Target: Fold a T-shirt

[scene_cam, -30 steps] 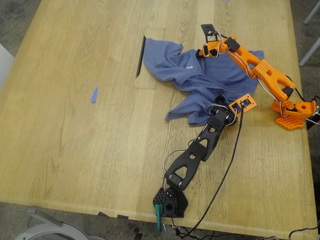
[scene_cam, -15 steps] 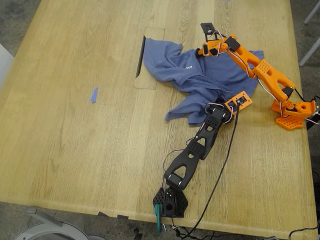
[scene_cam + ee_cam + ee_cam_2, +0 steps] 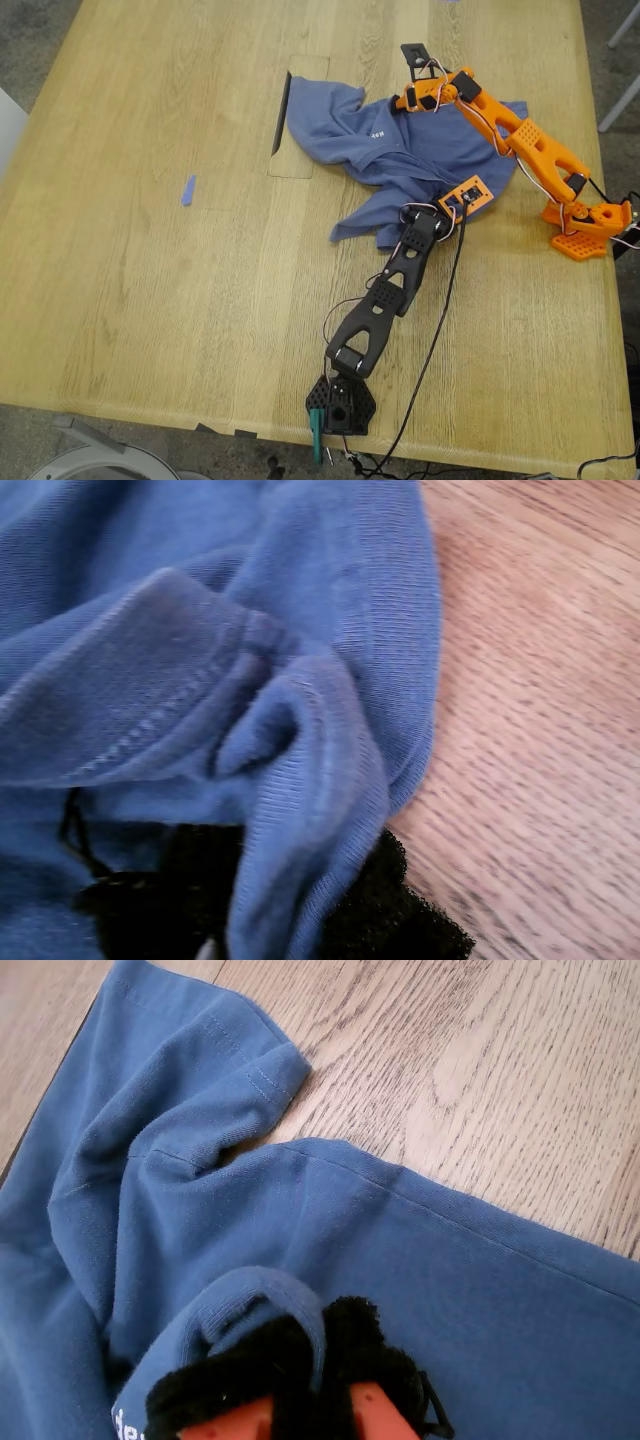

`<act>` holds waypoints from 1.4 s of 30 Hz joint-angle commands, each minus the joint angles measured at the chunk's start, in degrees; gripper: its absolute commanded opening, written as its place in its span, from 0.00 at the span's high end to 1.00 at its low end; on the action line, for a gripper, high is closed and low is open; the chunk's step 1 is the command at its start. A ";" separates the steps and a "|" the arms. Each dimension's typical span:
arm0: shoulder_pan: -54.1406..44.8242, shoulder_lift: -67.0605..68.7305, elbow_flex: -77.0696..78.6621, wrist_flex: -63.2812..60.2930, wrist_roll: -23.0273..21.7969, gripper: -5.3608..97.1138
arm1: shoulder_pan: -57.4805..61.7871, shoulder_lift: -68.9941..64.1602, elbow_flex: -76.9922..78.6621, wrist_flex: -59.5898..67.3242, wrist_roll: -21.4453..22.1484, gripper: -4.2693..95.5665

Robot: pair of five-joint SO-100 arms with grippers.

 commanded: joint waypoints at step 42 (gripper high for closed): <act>-15.47 52.91 -2.02 -0.79 -5.98 0.95 | -11.95 39.11 -2.81 8.96 -2.81 0.96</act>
